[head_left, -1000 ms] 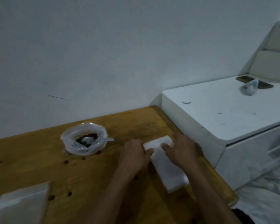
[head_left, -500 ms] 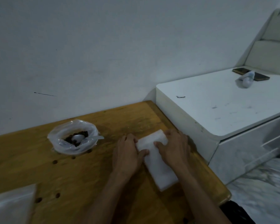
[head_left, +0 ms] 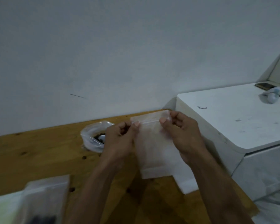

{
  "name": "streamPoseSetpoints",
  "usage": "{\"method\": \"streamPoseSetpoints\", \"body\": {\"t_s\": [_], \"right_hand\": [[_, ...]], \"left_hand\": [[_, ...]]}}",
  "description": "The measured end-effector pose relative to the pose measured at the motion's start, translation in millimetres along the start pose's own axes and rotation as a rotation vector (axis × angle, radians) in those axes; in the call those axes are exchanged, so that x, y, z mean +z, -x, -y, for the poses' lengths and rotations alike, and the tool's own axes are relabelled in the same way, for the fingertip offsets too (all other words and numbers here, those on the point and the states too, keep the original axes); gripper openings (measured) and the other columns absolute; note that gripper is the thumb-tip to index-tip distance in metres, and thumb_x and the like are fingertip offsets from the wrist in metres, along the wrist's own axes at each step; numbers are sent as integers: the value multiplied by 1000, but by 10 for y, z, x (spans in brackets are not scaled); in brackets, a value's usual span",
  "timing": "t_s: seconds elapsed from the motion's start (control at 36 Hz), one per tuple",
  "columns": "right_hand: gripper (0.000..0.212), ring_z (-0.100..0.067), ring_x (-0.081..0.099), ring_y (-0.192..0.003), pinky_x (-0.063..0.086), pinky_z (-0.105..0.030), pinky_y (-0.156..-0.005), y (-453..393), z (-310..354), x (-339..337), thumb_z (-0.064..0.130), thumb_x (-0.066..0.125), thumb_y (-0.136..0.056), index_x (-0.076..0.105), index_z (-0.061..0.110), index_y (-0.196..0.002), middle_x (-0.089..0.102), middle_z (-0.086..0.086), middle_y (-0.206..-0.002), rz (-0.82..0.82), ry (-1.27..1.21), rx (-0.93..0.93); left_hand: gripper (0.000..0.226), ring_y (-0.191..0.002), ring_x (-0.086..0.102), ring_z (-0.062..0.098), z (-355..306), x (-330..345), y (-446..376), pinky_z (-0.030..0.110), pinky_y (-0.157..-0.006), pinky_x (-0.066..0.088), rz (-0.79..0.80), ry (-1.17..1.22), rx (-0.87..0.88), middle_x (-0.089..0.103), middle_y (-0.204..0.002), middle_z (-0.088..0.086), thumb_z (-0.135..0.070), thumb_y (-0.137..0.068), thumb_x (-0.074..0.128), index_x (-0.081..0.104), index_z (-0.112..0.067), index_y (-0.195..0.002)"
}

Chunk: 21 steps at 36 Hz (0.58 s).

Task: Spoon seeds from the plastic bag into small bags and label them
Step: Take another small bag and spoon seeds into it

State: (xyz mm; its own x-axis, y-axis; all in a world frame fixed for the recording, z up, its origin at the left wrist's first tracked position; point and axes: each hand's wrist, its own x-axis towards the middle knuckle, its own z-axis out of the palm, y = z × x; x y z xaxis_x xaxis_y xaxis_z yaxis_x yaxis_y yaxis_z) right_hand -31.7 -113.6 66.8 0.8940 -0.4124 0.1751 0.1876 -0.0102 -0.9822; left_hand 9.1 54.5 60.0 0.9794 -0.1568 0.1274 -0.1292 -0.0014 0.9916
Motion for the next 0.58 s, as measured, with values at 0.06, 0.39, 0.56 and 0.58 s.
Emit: {"method": "streamPoseSetpoints", "body": {"t_s": [0.06, 0.39, 0.56, 0.58], "right_hand": [[10, -21, 73, -85, 59, -39, -76, 66, 55, 216, 21, 76, -86, 75, 15, -94, 78, -5, -91, 102, -42, 16], [8, -15, 74, -70, 59, -34, -61, 500, 234, 1550, 14, 79, -82, 73, 10, -87, 77, -5, -79, 263, -71, -19], [13, -17, 71, -80, 60, -37, -69, 679, 165, 1868, 15, 80, -81, 69, 17, -85, 74, 1, -85, 529, 36, -179], [13, -17, 71, -85, 60, -35, -73, 696, 178, 1888, 15, 79, -81, 69, 14, -90, 74, 0, -88, 592, 32, -188]], "left_hand": [[25, -70, 63, 16, -78, -234, 39, 29, -60, 50, -17, -23, 37, 69, -73, 4, -25, -95, 65, 71, -8, -77], [30, -64, 57, 14, -257, -1457, 453, 39, -60, 51, -540, -209, 169, 62, -73, 8, -41, -79, 80, 60, -18, -80], [47, -67, 64, 29, -396, -1669, 578, 48, -71, 58, -382, 47, 46, 62, -66, 15, -55, -75, 72, 65, -10, -66], [49, -76, 67, 37, -396, -1701, 574, 54, -79, 59, -379, 76, 36, 65, -74, 23, -54, -76, 73, 67, -6, -71]]}}
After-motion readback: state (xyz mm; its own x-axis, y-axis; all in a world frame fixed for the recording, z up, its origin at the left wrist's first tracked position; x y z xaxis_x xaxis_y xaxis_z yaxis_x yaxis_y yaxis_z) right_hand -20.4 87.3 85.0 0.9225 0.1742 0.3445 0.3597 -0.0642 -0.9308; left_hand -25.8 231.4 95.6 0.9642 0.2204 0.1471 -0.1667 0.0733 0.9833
